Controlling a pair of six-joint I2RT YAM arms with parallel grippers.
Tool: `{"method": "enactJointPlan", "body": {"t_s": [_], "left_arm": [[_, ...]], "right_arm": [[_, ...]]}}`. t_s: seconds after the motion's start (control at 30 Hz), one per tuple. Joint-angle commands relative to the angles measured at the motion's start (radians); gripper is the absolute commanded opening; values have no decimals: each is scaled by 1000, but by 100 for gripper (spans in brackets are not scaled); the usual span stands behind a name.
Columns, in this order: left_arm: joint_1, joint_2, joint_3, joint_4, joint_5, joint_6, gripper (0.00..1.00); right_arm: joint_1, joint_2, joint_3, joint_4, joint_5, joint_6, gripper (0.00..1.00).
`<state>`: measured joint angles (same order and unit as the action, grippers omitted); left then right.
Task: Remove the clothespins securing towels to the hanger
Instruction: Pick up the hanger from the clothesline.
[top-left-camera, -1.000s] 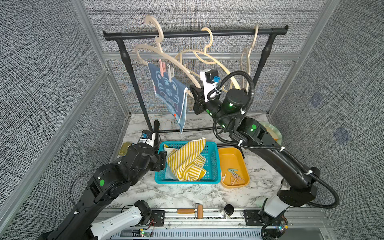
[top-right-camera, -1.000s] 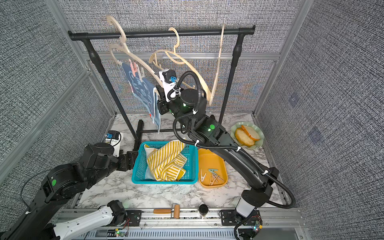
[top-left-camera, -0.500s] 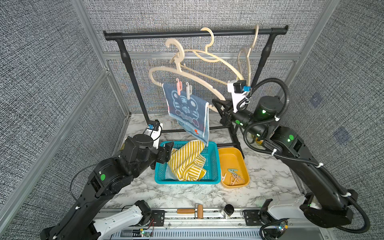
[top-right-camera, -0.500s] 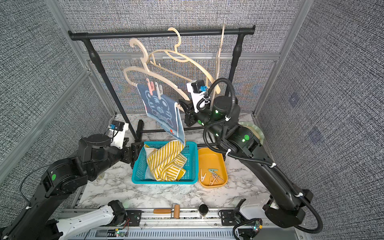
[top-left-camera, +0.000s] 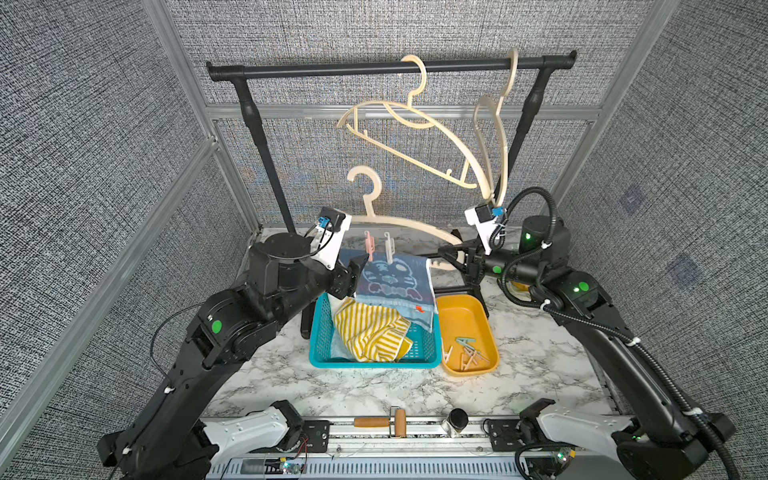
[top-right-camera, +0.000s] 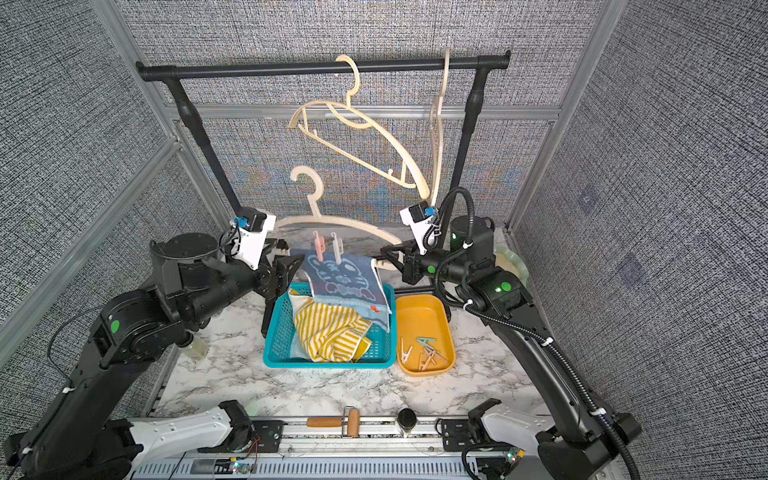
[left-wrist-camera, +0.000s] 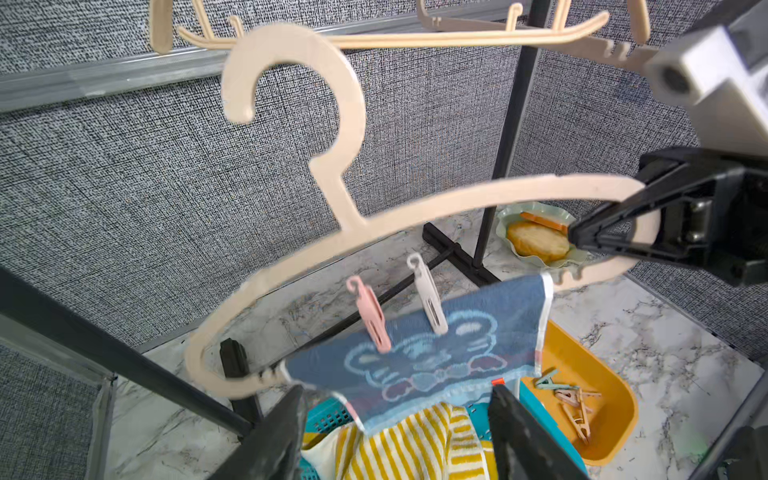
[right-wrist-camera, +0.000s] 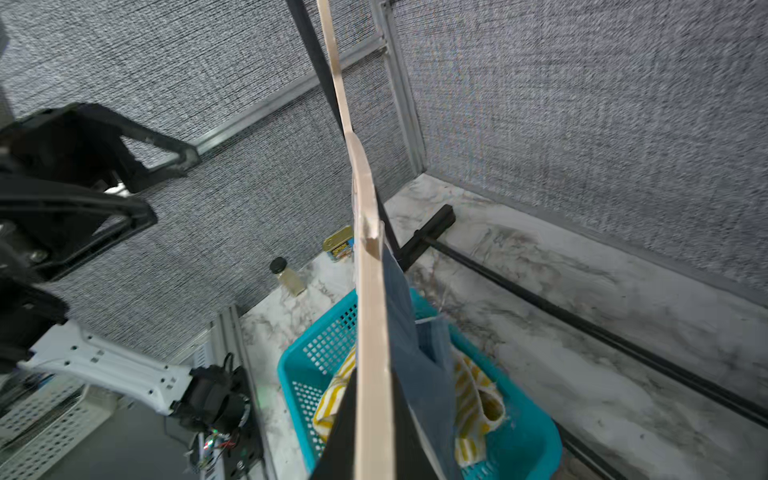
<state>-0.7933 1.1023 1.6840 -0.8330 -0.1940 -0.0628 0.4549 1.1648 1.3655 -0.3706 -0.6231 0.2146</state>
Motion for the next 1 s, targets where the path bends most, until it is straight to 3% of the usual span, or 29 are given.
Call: {"method": "enactJointPlan", "body": {"t_s": [0.0,0.1,0.37,0.73,0.83,0.97], "left_arm": [[78,17,7,58,136,21,70],[187,33,5,99,247,10,71],[346,113,-17,220,495,-3,72],[400,129,-100,351,689,9,66],[402,133,-111,357,689,11,59],[408,136,-139,376,693,-2,28]], "right_arm": [[-35,-12,-41,141,-223,70,0],[-56,-25,-72,164,-291,76,0],[-82,-27,-114,254,-415,127,0],[-100,13,-170,377,-480,194,0],[-102,25,-169,377,-486,190,0],[-101,38,-172,382,-486,197,0]]}}
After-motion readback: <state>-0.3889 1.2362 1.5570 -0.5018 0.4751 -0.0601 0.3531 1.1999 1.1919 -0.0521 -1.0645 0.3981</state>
